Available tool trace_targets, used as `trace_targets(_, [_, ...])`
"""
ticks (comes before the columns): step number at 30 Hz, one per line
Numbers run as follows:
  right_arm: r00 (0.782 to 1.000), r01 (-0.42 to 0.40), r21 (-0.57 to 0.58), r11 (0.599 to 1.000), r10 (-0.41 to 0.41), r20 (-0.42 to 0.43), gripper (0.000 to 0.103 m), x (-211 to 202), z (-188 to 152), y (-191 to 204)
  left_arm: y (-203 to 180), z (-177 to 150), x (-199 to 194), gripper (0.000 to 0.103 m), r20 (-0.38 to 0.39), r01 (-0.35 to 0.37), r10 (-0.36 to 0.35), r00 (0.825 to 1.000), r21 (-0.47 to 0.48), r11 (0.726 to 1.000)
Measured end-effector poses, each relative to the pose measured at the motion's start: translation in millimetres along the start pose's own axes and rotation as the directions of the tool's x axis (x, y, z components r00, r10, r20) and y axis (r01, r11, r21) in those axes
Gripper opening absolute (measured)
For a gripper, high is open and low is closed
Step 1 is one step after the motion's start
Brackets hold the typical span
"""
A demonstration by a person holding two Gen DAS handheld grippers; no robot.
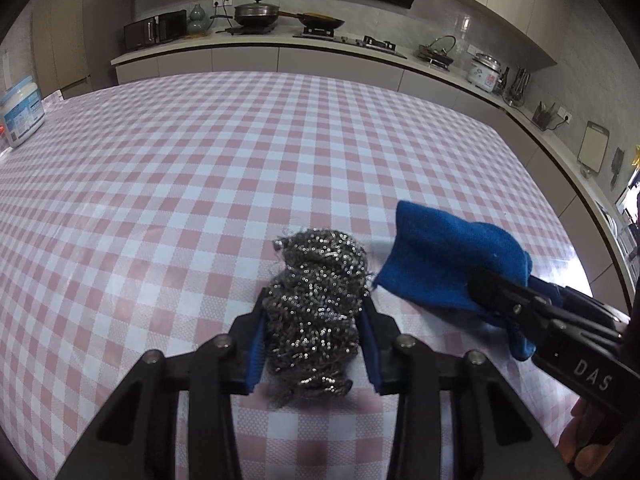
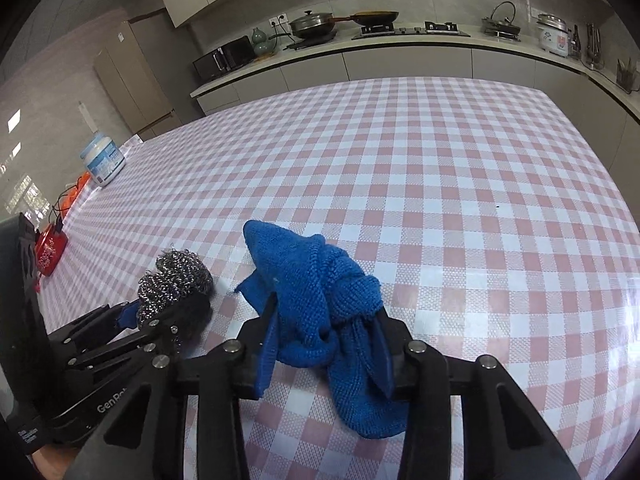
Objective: Collect trash
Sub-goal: 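Grasp the steel scrubber with the left tool while the right tool grasps the blue towel, then carry the scrubber and towel over the bucket and open both tools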
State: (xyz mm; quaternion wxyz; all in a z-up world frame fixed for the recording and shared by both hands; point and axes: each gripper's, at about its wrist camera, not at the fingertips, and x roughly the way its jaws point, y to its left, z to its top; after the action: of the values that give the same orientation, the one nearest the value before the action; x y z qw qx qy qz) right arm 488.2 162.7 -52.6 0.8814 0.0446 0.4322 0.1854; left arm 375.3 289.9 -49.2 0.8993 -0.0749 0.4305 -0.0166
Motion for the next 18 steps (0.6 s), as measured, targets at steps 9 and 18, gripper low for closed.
trace_targets(9, [0.999, -0.003, 0.047, 0.999, 0.001, 0.043, 0.043, -48.5, -10.9, -30.6, -26.1, 0.1, -21.7, 0.041, 0.032, 0.027, -0.028, 0.999, 0.017, 0.999])
trace_targets(18, [0.997, 0.003, 0.115, 0.993, -0.012, 0.074, 0.043, -100.3, -39.7, -76.2, -76.9, -10.1, -34.6, 0.041, 0.038, 0.068, -0.07, 0.997, 0.066, 0.996])
